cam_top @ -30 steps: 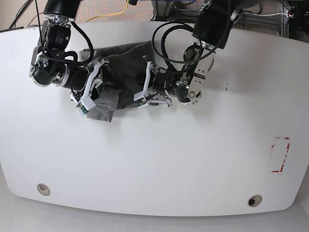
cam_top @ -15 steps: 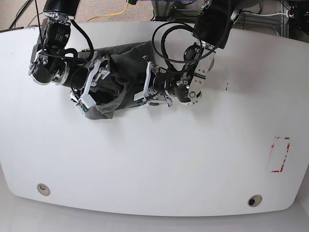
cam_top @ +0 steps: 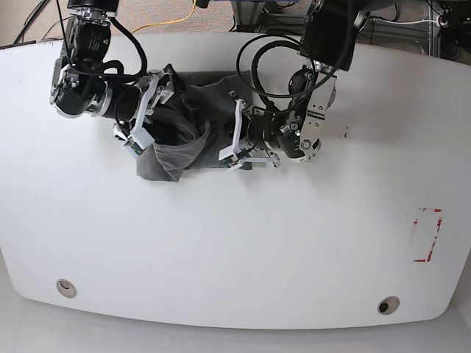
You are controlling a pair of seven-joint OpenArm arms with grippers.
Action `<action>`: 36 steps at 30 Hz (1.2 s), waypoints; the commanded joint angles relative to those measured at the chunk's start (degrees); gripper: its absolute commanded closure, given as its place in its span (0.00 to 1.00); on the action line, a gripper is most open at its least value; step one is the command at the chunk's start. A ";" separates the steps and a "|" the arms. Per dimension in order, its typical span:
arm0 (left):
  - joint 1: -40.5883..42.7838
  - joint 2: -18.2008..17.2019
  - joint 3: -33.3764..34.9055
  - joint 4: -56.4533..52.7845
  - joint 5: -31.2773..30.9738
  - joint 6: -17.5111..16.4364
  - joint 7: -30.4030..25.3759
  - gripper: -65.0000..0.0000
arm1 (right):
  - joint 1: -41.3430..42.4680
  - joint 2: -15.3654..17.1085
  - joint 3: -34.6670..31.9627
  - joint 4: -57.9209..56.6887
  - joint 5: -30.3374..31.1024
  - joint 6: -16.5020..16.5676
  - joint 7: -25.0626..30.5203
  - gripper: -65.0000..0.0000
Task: Layout the t-shirt on the table in an organized manner, then fold the t-shirt properly
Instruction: 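Release the cloth and lift both grippers off the folded bundle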
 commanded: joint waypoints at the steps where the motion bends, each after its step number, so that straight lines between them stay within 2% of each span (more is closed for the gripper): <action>1: -1.00 0.11 -0.80 2.37 0.00 0.29 0.02 0.91 | 0.64 1.39 1.73 1.47 1.24 0.32 1.30 0.10; 9: -0.83 0.20 -3.35 4.48 -0.80 0.29 0.02 0.91 | 0.72 3.50 6.13 1.74 3.62 0.32 1.30 0.10; 20: -1.00 -0.33 -10.12 6.85 -15.83 0.29 0.11 0.91 | -1.03 3.23 6.48 1.65 2.47 0.32 1.39 0.10; 24: -0.74 -0.59 -15.13 10.10 -17.76 0.29 0.11 0.91 | -1.03 1.12 6.39 1.56 -0.96 0.32 1.48 0.10; 31: -0.83 -4.64 -22.60 11.77 -17.76 0.29 0.11 0.90 | 1.96 -2.48 6.39 1.12 -7.29 0.32 1.48 0.10; 36: -0.65 -9.12 -23.39 11.77 -17.76 0.29 0.11 0.86 | 4.59 -3.45 6.48 -0.72 -7.81 0.32 1.74 0.10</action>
